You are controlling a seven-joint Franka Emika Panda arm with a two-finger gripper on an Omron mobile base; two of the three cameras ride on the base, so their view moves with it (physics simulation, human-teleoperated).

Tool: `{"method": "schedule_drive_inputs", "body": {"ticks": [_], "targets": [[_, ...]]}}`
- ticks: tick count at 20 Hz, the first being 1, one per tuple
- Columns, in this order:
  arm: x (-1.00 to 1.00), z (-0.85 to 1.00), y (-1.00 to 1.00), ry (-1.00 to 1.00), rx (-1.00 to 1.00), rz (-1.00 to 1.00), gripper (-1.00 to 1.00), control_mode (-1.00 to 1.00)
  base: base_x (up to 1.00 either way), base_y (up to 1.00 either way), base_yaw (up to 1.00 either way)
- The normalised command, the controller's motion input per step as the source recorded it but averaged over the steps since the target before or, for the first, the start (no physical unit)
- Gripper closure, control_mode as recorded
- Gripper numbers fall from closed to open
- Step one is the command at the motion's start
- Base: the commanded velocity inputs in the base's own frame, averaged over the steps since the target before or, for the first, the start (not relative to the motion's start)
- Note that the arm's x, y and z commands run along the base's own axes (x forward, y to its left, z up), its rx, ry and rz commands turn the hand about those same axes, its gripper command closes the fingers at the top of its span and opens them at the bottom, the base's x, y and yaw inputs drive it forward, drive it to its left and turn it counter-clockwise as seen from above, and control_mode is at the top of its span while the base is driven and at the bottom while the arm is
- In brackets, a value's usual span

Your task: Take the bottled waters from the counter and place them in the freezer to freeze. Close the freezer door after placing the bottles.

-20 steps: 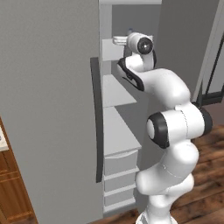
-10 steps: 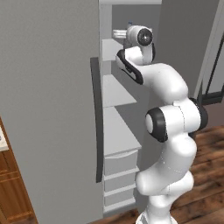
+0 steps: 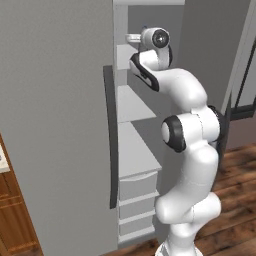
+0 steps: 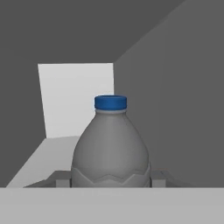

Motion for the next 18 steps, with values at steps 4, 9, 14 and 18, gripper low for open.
{"method": "schedule_drive_inputs", "body": {"ticks": [4,9,14,18], "targets": [[0.41,-0.27,0.02,0.0,-0.01,0.0,1.0,-1.0,0.0,0.0,0.0],[0.28,-0.33,0.04,0.0,-0.01,0.01,1.0,-1.0,0.0,0.0,0.0],[0.27,-0.24,0.01,0.0,0.0,0.01,1.0,-1.0,0.0,0.0,0.0],[0.16,-0.06,0.0,0.0,0.0,0.0,-1.0,-1.0,0.0,0.0,0.0]]}}
